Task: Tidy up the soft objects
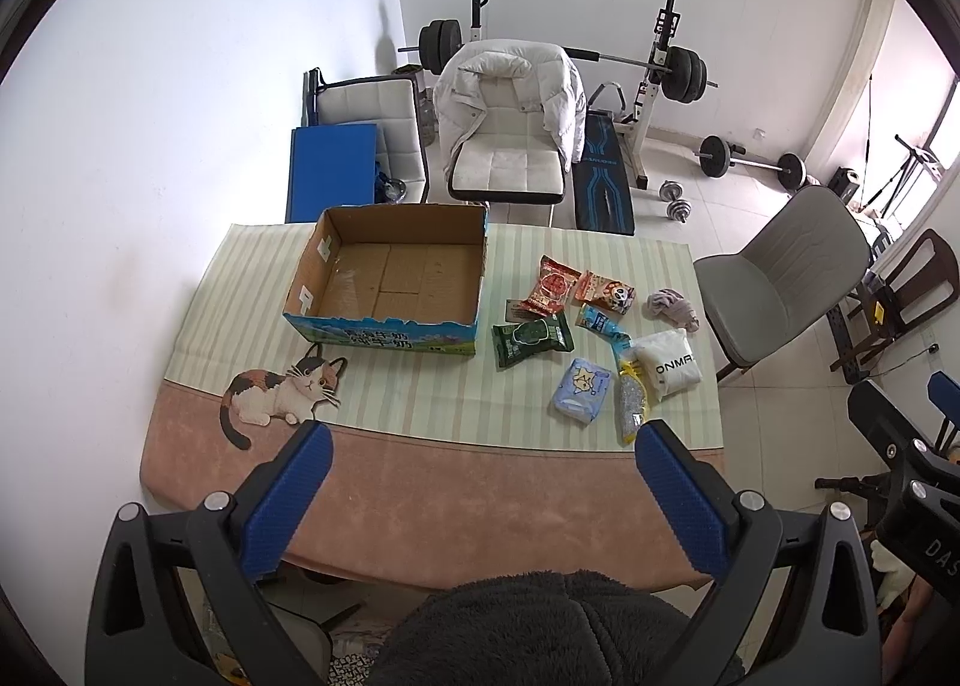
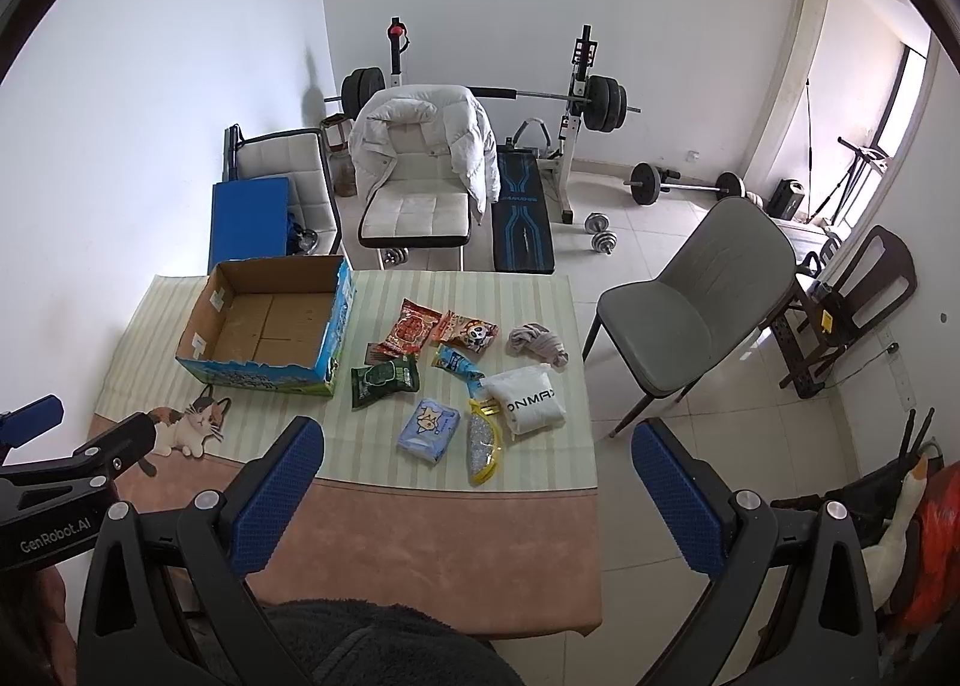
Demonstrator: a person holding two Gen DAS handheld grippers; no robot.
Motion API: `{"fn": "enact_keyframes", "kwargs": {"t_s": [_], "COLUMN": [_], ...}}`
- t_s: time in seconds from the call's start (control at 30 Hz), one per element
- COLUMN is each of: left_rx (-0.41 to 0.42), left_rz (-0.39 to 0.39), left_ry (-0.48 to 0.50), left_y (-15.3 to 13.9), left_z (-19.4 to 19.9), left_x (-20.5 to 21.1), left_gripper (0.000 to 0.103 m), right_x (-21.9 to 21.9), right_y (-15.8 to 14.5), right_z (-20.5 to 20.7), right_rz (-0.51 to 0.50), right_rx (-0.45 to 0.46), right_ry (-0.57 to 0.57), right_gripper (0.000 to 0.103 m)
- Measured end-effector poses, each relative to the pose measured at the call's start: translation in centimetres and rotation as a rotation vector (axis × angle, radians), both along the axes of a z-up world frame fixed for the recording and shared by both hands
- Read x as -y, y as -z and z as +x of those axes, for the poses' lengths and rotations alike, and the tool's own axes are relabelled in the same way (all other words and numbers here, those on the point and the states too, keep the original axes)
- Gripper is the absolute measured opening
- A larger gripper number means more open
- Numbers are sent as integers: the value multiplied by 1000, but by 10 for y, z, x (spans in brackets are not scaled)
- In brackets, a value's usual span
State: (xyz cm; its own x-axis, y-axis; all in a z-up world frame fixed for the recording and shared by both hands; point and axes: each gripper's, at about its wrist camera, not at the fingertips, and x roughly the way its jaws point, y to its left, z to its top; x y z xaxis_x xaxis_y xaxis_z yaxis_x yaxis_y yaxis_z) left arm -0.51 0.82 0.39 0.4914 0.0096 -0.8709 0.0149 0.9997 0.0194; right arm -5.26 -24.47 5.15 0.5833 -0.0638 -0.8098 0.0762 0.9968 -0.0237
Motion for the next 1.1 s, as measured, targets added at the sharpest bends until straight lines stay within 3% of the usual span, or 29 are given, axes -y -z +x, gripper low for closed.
{"fn": "enact_keyframes", "kwargs": {"t_s": [1.1], "left_rx": [9], "left_rz": [-14], "left_ry": [-4], "left_y": [3], "left_z": [-2], "left_x": [3], "left_gripper": [103], "right_x": [4], "right_y": [-3], "right_z": [-1], "right_rz": [9], "right_rx": [-8], "right_ry": [7], "right_gripper": [103]}}
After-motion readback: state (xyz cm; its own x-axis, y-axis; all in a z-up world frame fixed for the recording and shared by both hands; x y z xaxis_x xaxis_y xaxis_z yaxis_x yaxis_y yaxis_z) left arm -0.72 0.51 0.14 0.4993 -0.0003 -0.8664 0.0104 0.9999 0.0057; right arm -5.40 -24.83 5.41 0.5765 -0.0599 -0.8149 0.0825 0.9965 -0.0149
